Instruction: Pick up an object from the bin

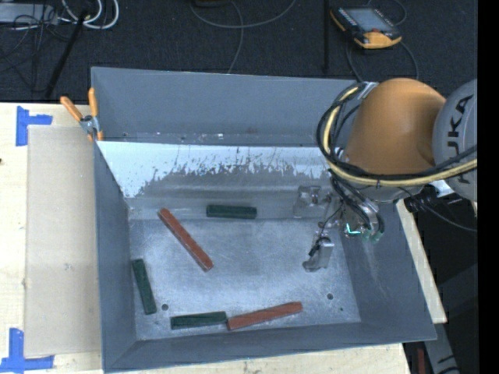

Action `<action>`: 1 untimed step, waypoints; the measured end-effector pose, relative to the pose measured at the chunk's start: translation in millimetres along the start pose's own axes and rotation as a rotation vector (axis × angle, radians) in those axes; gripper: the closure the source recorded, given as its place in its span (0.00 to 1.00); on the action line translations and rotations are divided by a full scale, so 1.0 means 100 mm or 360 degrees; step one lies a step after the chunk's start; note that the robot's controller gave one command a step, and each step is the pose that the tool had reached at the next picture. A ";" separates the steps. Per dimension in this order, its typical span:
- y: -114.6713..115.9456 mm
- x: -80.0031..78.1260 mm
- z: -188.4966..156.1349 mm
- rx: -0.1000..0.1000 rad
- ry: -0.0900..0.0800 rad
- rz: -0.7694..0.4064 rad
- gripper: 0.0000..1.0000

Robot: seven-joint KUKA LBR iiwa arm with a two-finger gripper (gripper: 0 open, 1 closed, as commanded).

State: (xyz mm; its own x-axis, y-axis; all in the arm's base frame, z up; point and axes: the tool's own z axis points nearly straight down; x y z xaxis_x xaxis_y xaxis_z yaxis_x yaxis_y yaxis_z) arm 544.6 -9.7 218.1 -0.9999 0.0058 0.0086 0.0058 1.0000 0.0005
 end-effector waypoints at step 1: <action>-0.10 0.45 1.24 0.0000 0.0004 0.0026 0.00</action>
Offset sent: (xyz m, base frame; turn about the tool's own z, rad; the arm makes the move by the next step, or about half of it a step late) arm -0.0431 -0.0101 -0.1181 0.0086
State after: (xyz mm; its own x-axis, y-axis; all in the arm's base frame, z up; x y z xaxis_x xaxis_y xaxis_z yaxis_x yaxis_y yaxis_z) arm 498.4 -19.1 94.9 -0.9997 0.0224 0.0111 0.0224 0.9997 0.0004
